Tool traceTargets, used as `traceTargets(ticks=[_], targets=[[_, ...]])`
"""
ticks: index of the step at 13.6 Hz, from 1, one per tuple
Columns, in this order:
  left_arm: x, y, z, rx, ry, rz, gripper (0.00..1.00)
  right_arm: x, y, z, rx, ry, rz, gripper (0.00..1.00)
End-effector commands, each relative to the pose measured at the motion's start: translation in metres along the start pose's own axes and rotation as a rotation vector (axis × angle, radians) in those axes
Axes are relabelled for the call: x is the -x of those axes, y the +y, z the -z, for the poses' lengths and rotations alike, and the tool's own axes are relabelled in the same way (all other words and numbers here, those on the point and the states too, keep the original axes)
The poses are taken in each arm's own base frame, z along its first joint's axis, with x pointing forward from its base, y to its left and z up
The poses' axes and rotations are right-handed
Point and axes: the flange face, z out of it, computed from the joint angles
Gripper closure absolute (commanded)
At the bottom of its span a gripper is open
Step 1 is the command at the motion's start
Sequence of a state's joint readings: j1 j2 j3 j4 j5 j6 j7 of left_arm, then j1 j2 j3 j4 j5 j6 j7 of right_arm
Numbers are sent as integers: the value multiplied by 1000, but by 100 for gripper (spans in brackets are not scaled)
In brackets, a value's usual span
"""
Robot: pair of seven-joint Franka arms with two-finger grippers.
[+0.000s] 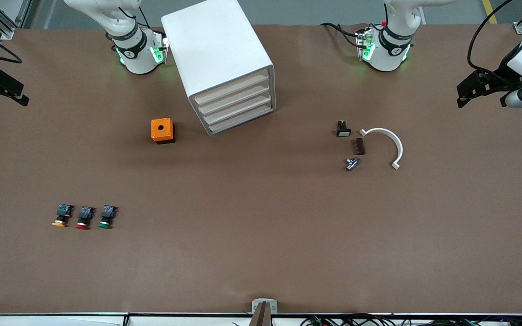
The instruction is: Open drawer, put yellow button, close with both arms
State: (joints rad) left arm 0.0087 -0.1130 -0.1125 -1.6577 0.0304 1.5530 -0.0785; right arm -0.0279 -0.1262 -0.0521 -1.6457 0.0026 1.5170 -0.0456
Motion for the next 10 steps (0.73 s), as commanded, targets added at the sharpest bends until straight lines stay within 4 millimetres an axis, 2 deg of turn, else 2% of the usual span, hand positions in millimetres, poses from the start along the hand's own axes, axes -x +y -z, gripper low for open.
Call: traceTargets(ticks=[1,3,6,8,10], targets=[[-1,0,3,-8,11,-14,0,6,-2,2,-11,4,-3,0],[-3,4,2,-5,8,-14,0,6,-2,2,-11,4,-3,0],[-21,14,-32,-8,-64,-31,0,6,-2,1,-11,1,-3,0],[-36,16,-69,-5,-145,-29,0,6,-2,2,-11,3,-3,0],[-42,22,-88,-6,-188,-34,0,6,-2,2,-11,3,-3,0]])
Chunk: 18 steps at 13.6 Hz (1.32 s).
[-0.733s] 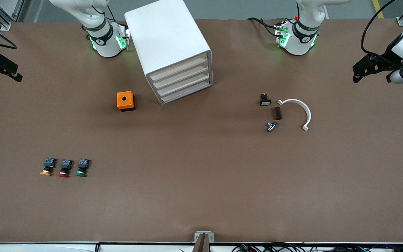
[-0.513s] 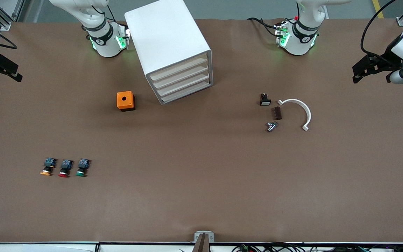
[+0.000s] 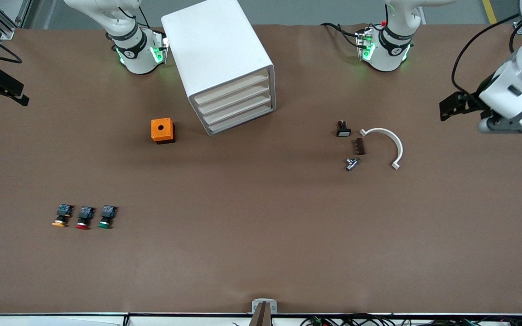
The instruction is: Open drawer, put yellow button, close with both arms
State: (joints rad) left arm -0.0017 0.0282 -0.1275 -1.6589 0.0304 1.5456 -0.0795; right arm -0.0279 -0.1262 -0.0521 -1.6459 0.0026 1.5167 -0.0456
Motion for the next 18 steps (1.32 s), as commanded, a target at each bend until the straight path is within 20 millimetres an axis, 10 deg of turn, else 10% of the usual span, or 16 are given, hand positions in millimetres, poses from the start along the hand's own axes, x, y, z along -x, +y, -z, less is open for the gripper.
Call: traceTargets(ticks=[1,7,13,18], targets=[[-15,12,-20,-6,-56,-2,0,6,-2,1,-11,0,-3,0],[-61,138,-91,-59,-148,420,0,6,-2,1,-11,-1,-3,0],[-51,279,-159,-104,-257,804,0,6,-2,1,-11,-1,-3,0],[-39,329,-187,-151,-245,1047,0,7,-2,1,-11,-1,-3,0]])
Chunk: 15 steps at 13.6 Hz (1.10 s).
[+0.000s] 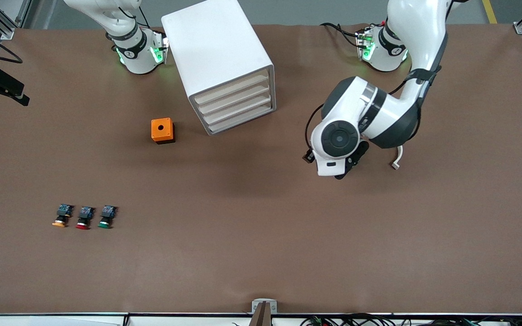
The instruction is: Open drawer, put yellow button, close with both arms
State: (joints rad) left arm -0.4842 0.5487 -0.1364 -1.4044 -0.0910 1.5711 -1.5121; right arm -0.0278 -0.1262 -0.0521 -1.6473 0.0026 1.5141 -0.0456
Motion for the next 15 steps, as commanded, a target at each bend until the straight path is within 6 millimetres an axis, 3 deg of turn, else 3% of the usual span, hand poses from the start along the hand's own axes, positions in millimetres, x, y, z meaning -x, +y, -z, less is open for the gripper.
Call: traceTargets(ticks=[1,8,11,14,15], targets=[[14,11,-9,-13,-39,133,0,6,-1,3,-11,4,-5,0],[33,9,-1,-25,-160,388,0,6,-1,2,-11,0,-5,0],[71,11,-14,-52,-126,465,0,6,-1,1,-11,-2,-5,0],[82,14,-19,-65,-125,592,0,6,0,1,-11,-3,-6,0],[94,13,-23,-71,-115,616,0,6,0,1,-11,-3,-6,0]])
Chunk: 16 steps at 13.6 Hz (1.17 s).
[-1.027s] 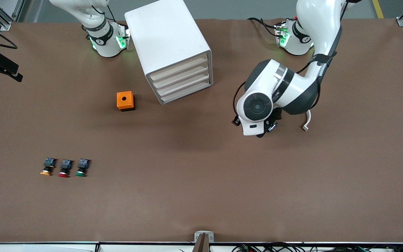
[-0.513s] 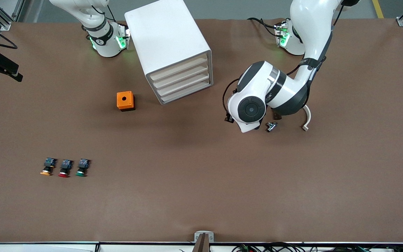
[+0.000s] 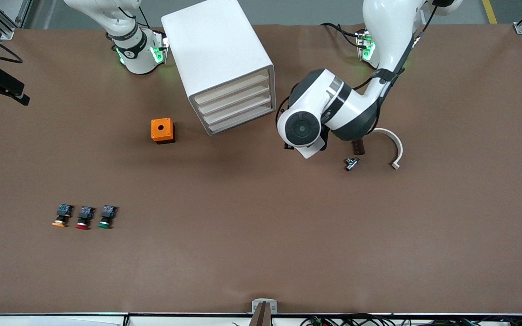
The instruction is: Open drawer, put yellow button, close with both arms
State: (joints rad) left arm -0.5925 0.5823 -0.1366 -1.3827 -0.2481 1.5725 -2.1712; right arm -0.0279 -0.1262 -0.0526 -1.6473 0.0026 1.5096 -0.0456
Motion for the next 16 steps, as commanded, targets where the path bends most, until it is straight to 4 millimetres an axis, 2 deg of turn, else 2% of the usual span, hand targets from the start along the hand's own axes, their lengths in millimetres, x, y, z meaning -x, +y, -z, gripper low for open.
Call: traceTargets(ticks=[1,5,11,13,16], targets=[[15,-5,-8,-9,3,90,0,6,-1,1,-11,-2,-6,0],[42,-8,-39,-64,-28,208,0,6,0,1,-10,-3,-6,0],[56,-8,-65,-183,-76,283,0,7,-1,1,-11,-5,-6,0],[68,-14,-78,-240,-98,283,0,7,0,1,-10,-5,-6,0],[73,-19,-76,-299,-143,292,0,7,0,1,-10,-5,-6,0]])
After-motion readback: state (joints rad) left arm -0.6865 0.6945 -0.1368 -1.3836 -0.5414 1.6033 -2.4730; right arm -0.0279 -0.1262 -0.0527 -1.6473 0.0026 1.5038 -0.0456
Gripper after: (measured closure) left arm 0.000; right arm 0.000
